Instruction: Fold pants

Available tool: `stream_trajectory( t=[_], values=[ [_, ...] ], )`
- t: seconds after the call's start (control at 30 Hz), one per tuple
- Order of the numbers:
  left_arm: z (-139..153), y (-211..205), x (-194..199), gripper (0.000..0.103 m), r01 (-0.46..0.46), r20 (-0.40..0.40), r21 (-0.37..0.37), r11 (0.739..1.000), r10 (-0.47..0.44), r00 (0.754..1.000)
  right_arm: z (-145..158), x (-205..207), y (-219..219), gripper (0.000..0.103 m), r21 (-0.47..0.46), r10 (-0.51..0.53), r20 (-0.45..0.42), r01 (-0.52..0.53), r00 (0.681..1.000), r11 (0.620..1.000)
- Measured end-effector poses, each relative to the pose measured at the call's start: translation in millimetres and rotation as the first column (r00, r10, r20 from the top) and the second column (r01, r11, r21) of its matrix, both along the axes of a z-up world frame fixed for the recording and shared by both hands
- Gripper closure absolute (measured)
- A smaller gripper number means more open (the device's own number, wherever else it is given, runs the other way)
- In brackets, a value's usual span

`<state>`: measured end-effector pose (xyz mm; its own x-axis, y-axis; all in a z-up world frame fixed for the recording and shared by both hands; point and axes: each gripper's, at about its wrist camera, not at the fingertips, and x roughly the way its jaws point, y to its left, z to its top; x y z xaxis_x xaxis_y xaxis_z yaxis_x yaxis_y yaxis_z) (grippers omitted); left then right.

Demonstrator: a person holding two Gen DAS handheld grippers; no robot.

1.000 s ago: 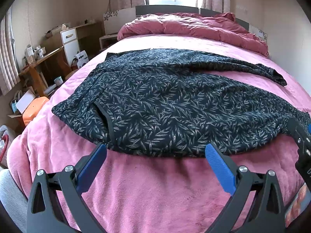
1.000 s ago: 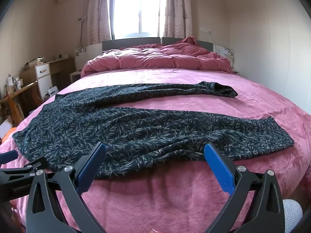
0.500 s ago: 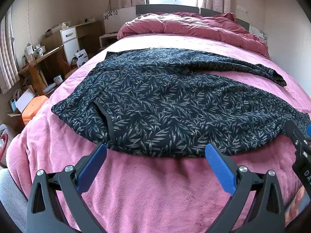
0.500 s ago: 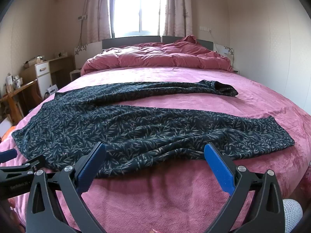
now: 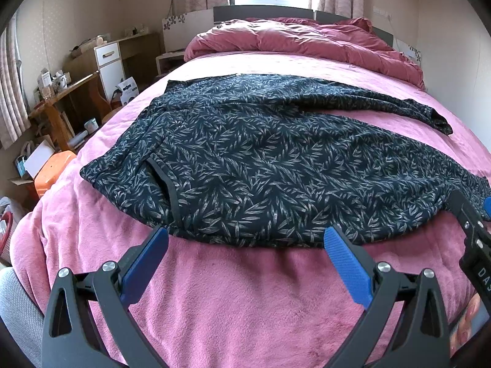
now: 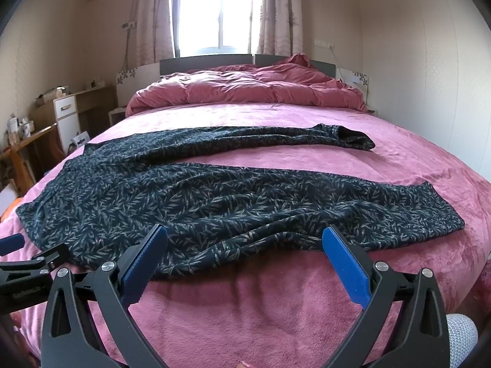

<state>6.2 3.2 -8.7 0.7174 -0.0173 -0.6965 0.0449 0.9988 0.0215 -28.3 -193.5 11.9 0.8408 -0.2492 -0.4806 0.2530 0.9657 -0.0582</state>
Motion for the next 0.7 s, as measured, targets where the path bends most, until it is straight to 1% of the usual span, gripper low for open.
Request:
stream_trajectory(
  t=[0.2,0.27,0.3,0.33,0.37,0.43,0.5,0.57,0.63,0.7],
  values=[
    [-2.5,2.7,3.5,0.002,0.001,-0.011,0.003,1.000,0.000,1.000,1.9,-0.3,-4.0,0.003,0.009,-0.004,-0.003,0.004,1.000,1.000],
    [-3.8,8.0,8.3,0.002,0.017,-0.039,-0.023,1.000,-0.018,0.999,3.8,-0.3,-12.3,0.003,0.038,-0.011,-0.004,0.011,1.000,0.999],
    [-3.8,12.8,10.2,0.002,0.018,-0.047,-0.050,0.999,-0.021,0.999,4.5,-0.1,-18.6,0.003,0.063,-0.014,-0.010,0.015,1.000,0.998],
    [-3.3,20.9,12.3,0.002,0.015,-0.049,-0.097,0.995,-0.020,0.999,5.2,0.3,-24.8,0.003,0.090,-0.015,-0.017,0.017,1.000,0.996],
    [-2.9,30.6,14.9,0.002,0.013,-0.052,-0.152,0.988,-0.021,0.998,5.9,0.8,-32.4,0.003,0.121,-0.019,-0.025,0.021,1.000,0.992],
    [-3.9,47.4,21.6,0.002,-0.005,-0.068,-0.227,0.974,-0.011,0.998,7.0,2.3,-46.9,0.003,0.163,-0.042,-0.049,0.050,0.998,0.985],
    [-5.7,70.8,31.0,0.002,-0.068,-0.088,-0.275,0.959,0.045,0.995,11.1,3.2,-65.5,0.003,0.206,-0.066,-0.069,0.079,0.995,0.975],
    [-6.4,90.8,37.4,0.002,-0.126,-0.082,-0.296,0.947,0.106,0.991,17.9,3.2,-84.9,0.003,0.246,-0.081,-0.079,0.098,0.994,0.964],
    [-6.5,114.2,45.0,0.002,-0.205,-0.066,-0.285,0.936,0.194,0.979,25.2,3.5,-110.4,0.003,0.295,-0.099,-0.100,0.125,0.990,0.947],
    [-10.6,127.8,53.5,0.003,-0.240,-0.084,-0.262,0.935,0.225,0.971,28.2,1.1,-138.5,0.005,0.355,-0.133,-0.127,0.170,0.983,0.919]
  ],
)
